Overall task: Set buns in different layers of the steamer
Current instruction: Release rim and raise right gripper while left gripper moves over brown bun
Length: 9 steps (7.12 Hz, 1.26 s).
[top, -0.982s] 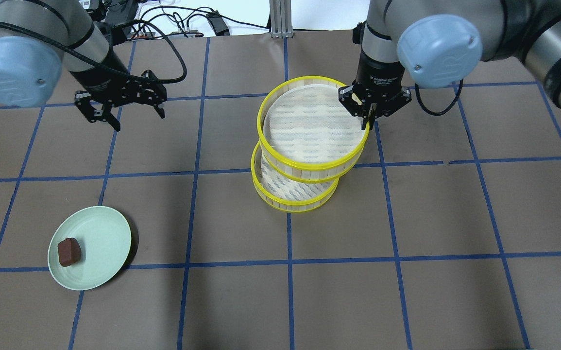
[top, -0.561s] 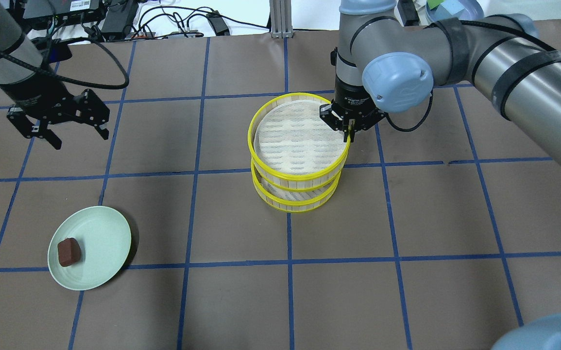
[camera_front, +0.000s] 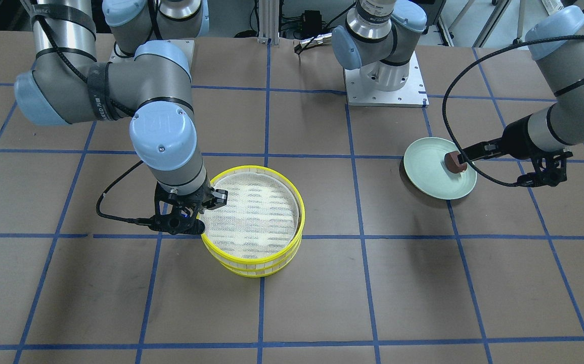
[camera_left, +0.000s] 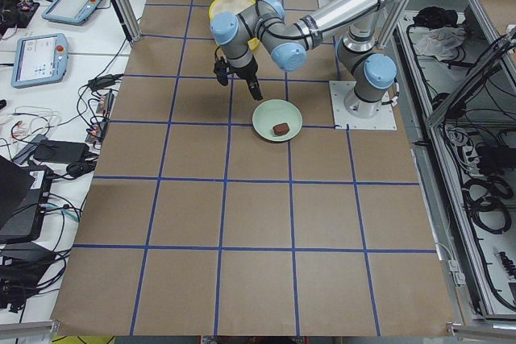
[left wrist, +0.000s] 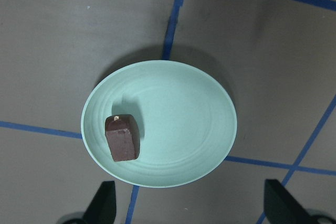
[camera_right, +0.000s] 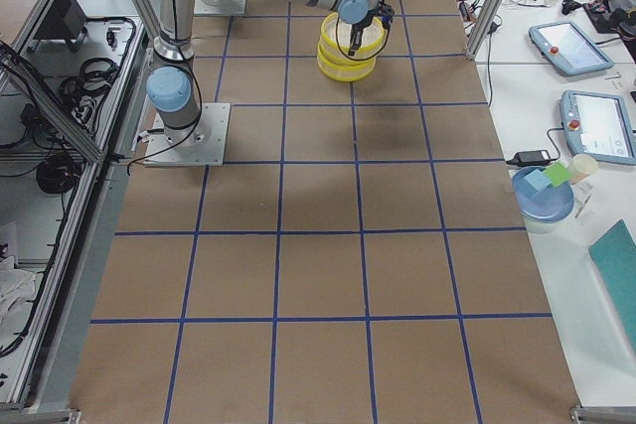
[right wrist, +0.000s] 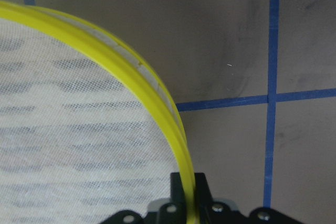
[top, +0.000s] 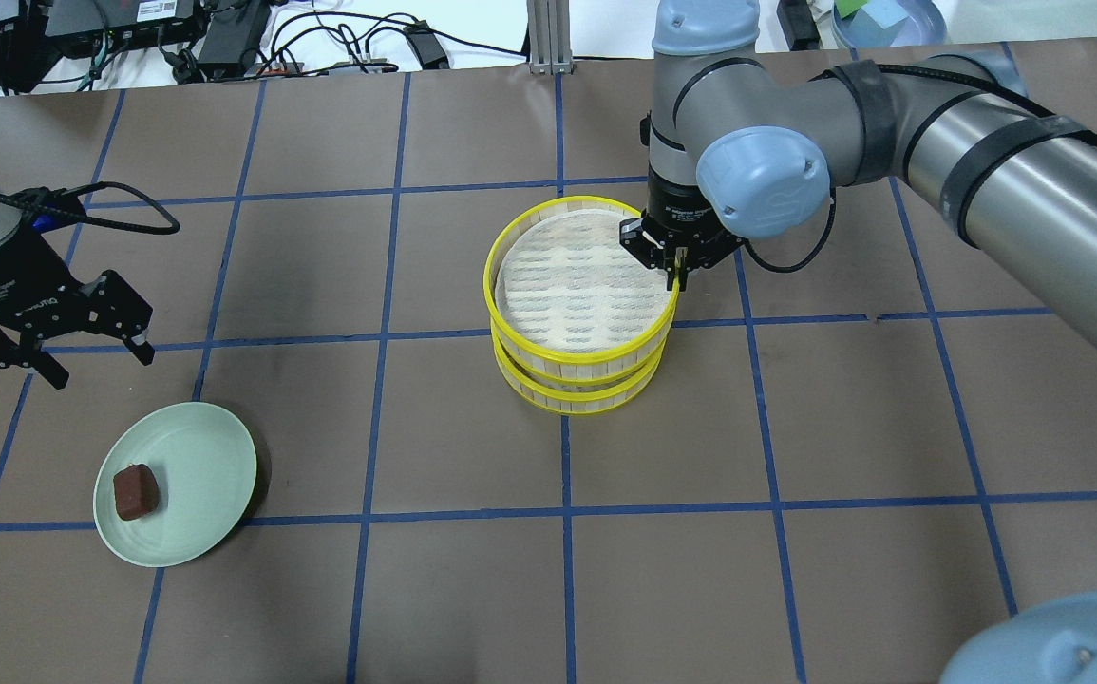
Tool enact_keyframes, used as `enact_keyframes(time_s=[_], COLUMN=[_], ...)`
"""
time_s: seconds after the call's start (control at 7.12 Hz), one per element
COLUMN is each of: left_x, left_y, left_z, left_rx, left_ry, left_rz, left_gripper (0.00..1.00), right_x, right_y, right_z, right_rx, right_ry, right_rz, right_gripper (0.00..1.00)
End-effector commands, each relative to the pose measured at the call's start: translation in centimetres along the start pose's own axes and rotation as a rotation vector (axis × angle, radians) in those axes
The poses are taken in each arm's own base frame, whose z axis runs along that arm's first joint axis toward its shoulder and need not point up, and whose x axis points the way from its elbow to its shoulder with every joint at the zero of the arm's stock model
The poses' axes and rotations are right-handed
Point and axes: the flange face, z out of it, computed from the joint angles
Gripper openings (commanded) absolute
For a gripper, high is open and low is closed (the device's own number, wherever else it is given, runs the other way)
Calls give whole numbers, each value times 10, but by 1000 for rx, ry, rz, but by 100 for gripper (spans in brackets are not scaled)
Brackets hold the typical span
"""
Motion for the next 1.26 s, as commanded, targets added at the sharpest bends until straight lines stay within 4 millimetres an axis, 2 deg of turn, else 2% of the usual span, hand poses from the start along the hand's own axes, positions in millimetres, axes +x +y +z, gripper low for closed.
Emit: enact_keyframes(time_s=[0.0,0.14,0.42,0.7,0.84,1.12], left_x=[-19,-21,-36,-50,-51,-51], left_y=[-8,-9,-8,-8,-8,-7], left_z=[33,38,42,33,34,34], left_rx=[-75,-87,-121,-103,-101,-111], left_ry=[26,25,-45,-28,-19,-20], left_rz=[28,35,25,8,7,11], left_gripper=[100,100,100,100,100,100], right_x=[-1,-2,-4,-5,-6,-11], right_y=[-3,-4,-4,-3,2,5], right_z=[5,6,11,14,21,23], right_rx=[6,13,6,-1,-14,-9], right_ry=[1,-3,0,5,9,21], right_rz=[-1,-3,-6,-7,-12,-23], right_gripper=[0,0,0,0,0,0])
